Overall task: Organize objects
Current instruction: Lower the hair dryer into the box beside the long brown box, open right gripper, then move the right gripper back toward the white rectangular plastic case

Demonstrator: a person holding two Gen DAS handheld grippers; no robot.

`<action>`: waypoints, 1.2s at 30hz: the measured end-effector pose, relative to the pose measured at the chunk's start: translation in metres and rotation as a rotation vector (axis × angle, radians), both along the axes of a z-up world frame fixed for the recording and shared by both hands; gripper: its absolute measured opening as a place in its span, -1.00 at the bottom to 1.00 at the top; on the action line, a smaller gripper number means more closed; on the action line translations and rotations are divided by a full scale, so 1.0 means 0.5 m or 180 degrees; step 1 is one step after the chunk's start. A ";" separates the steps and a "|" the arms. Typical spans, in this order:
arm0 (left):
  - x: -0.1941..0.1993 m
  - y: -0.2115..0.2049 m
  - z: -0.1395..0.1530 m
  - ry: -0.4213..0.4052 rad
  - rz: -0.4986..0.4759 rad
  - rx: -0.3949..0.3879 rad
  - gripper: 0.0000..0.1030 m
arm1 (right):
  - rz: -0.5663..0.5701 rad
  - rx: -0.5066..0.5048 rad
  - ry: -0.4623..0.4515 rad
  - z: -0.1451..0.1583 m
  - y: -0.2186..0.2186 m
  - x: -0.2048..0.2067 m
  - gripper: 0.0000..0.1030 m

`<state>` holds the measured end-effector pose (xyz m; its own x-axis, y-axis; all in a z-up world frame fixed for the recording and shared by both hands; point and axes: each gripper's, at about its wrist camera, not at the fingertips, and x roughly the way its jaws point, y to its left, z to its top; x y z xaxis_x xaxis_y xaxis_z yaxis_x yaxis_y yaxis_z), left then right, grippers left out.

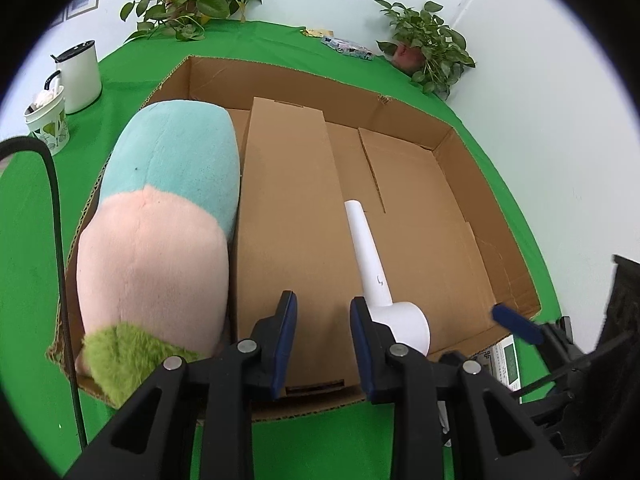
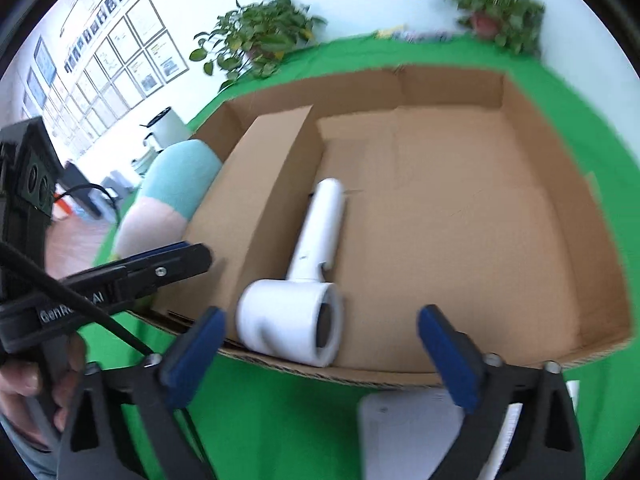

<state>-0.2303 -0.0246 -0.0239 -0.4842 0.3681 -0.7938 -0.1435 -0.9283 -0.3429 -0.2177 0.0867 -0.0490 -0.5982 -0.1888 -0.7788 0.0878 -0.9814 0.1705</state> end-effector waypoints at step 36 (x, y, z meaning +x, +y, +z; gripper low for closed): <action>0.287 0.080 0.074 0.1730 0.1007 -0.1366 -0.10 | -0.0441 0.0489 0.0971 0.040 0.090 0.273 -0.67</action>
